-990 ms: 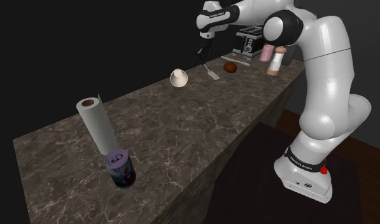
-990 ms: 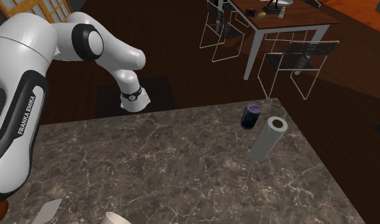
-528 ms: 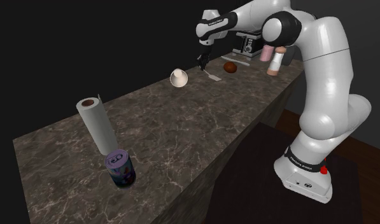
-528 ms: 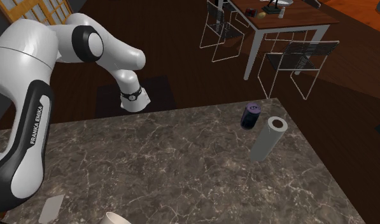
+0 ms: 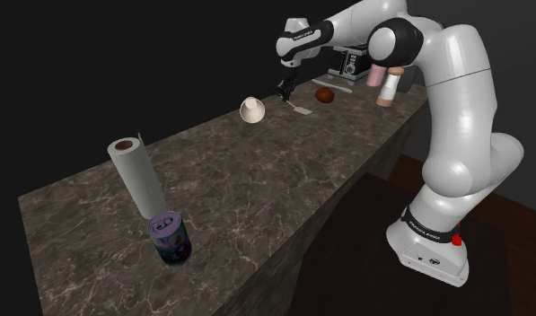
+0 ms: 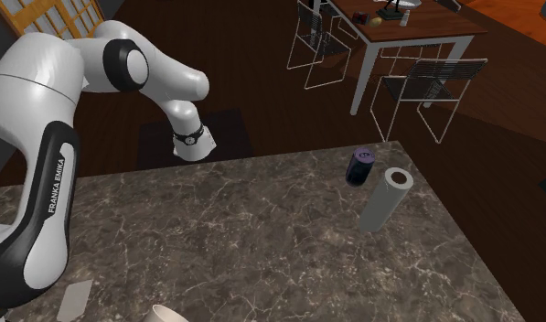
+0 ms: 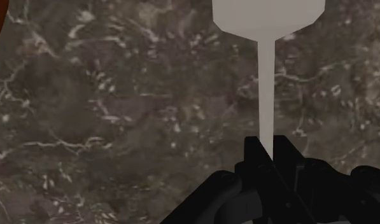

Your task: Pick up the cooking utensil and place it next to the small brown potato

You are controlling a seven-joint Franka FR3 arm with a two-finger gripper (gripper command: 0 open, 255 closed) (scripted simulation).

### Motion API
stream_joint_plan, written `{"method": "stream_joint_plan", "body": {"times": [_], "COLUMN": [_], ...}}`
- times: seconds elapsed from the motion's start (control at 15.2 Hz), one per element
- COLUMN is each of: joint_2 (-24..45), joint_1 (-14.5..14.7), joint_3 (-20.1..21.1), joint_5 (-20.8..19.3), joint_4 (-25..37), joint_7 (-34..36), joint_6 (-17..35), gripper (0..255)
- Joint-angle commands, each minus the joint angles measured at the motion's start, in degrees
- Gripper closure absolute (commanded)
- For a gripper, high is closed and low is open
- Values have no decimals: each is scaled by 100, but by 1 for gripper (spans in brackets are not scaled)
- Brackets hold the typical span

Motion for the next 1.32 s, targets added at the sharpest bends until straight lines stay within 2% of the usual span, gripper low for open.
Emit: {"method": "stream_joint_plan", "body": {"times": [0.0, 0.07, 0.13, 0.46, 0.73, 1.25], "joint_2": [7, 7, 13, 7, -250, -250], "joint_1": [-1, -1, 1, -1, -9, -9], "joint_3": [-2, -2, -2, -2, 6, 6], "joint_5": [-1, -1, -2, -1, 13, 13], "joint_4": [-1, -1, 7, -1, 309, 310], "joint_7": [1, 1, 3, 1, -8, -8], "joint_6": [-4, -4, -6, -4, -571, -571], "gripper": [255, 255, 0, 0, 0, 0]}}
